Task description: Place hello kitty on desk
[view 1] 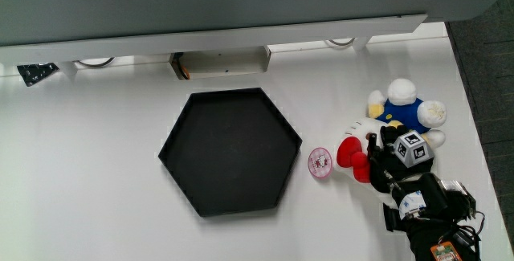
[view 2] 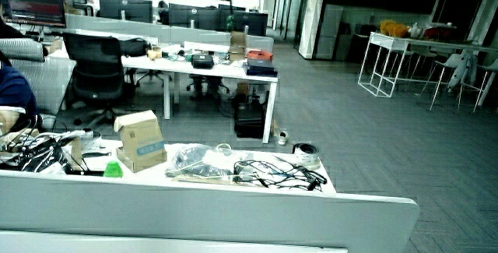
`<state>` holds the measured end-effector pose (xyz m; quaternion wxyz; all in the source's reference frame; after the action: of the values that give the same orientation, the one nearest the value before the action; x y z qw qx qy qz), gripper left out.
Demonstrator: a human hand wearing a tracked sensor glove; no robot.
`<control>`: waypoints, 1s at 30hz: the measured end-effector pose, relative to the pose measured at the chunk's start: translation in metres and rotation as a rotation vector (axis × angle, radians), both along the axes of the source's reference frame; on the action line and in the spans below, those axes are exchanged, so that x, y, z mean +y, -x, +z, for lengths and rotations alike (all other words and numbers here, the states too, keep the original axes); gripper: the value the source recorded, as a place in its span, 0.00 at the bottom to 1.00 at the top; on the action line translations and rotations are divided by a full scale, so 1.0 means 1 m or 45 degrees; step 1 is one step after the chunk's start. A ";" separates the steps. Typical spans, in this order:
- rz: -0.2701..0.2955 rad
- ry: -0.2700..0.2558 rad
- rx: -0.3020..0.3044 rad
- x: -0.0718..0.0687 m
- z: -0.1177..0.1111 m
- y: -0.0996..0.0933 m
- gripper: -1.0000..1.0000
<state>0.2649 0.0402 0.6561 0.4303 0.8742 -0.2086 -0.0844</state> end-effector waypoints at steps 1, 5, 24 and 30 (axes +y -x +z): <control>-0.008 0.004 -0.009 0.001 -0.003 0.002 0.08; 0.085 0.159 -0.130 0.003 -0.001 -0.003 0.00; 0.101 0.074 -0.244 0.027 -0.031 -0.016 0.00; 0.086 0.067 -0.281 0.040 -0.034 -0.019 0.00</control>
<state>0.2841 0.0804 0.6223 0.4303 0.8730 -0.2273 0.0326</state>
